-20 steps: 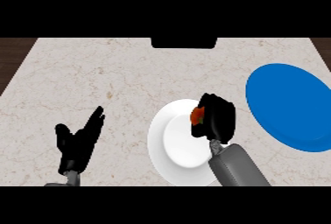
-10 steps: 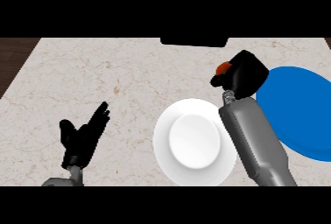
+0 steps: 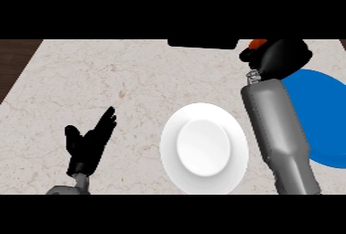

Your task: Pick the tomato from the plate and place it in the plate

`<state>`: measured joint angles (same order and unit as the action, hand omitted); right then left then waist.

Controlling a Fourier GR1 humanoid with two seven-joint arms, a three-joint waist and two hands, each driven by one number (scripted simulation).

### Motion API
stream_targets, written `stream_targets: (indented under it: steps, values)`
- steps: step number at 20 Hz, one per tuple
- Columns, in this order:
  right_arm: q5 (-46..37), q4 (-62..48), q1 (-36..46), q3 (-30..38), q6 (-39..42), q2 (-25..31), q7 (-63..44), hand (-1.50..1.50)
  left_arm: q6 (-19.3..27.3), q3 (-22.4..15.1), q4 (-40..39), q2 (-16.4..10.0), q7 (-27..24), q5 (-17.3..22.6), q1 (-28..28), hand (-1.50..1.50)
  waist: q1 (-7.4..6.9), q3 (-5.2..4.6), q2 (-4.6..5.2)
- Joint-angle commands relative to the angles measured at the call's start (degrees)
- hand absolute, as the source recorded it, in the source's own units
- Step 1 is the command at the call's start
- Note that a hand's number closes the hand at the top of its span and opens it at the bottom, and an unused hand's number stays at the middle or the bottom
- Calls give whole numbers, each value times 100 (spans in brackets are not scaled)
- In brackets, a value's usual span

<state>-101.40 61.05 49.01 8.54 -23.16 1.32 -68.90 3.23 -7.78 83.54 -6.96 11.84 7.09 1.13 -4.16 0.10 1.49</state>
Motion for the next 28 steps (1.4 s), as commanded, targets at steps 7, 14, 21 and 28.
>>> stream_targets:
  steps: [7,14,21,28]
  values:
    - [-1356,197,-409,1081,-1758,-129,-1513,150,56,72,-118,2,17,-4,-124,0,172,-3,-18]
    - [-2190,432,-944,1893,-2283,-88,-1426,150,-58,219,-139,-119,-20,96,-212,0,253,-3,-46]
    - [-1592,440,-1428,2772,-3103,157,-527,150,75,65,290,-10,276,48,-461,0,321,5,-125]
    - [-432,-103,-1375,3733,-3041,366,-86,150,131,295,-3,-35,123,46,-261,0,400,3,-118]
